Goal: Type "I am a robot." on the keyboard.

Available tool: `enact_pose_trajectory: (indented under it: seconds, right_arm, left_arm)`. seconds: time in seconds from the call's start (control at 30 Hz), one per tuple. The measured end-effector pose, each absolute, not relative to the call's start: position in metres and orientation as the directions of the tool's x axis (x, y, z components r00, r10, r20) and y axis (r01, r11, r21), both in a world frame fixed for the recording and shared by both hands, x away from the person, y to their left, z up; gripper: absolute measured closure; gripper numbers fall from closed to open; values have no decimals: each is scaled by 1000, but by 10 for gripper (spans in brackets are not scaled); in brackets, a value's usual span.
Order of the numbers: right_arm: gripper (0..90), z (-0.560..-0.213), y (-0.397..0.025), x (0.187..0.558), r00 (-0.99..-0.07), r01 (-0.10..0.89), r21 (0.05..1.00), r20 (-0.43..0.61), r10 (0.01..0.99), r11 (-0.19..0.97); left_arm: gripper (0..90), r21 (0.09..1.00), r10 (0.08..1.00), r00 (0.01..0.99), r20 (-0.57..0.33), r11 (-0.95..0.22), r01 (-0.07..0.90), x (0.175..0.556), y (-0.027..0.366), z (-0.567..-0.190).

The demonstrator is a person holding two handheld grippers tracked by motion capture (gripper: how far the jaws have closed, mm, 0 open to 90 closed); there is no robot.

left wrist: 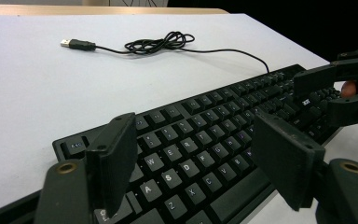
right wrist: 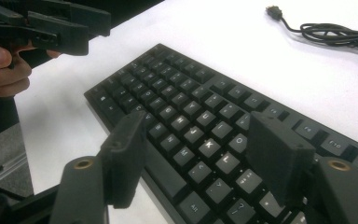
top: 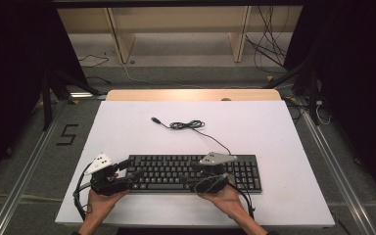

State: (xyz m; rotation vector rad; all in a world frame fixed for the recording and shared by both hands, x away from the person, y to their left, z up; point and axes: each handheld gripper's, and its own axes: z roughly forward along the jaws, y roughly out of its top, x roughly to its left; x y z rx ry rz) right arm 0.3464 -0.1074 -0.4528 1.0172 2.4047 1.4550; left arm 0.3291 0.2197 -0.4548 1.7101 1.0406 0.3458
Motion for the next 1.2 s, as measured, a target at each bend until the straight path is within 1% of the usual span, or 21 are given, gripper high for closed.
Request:
enact_pose_trajectory:
  seconds: [0.27, 0.37, 0.47, 0.77, 1.07, 1.1, 1.2]
  right_arm:
    - [360, -451, -112, 346, -751, 470, 833, 203, 628, 292]
    - [357, -450, -113, 345, -749, 470, 834, 205, 630, 288]
    - [355, -449, -114, 344, -749, 468, 837, 204, 630, 286]
    - [353, -446, -120, 342, -744, 468, 841, 208, 636, 272]
    - [348, -445, -121, 341, -744, 465, 843, 207, 635, 270]
    - [343, -445, -121, 340, -744, 465, 843, 208, 635, 269]
    - [328, -444, -122, 339, -745, 463, 846, 210, 634, 264]
  left_arm:
    - [318, 870, 773, 583, -250, -85, 486, 334, 214, -457]
    - [350, 864, 773, 585, -246, -99, 493, 336, 211, -458]
    - [403, 858, 779, 580, -238, -111, 501, 338, 208, -458]
    - [654, 835, 771, 600, -212, -176, 521, 345, 198, -460]
    - [869, 806, 764, 613, -202, -226, 547, 361, 187, -462]
    - [888, 804, 765, 611, -204, -226, 550, 362, 186, -462]
    - [889, 795, 758, 617, -209, -236, 559, 367, 183, -462]
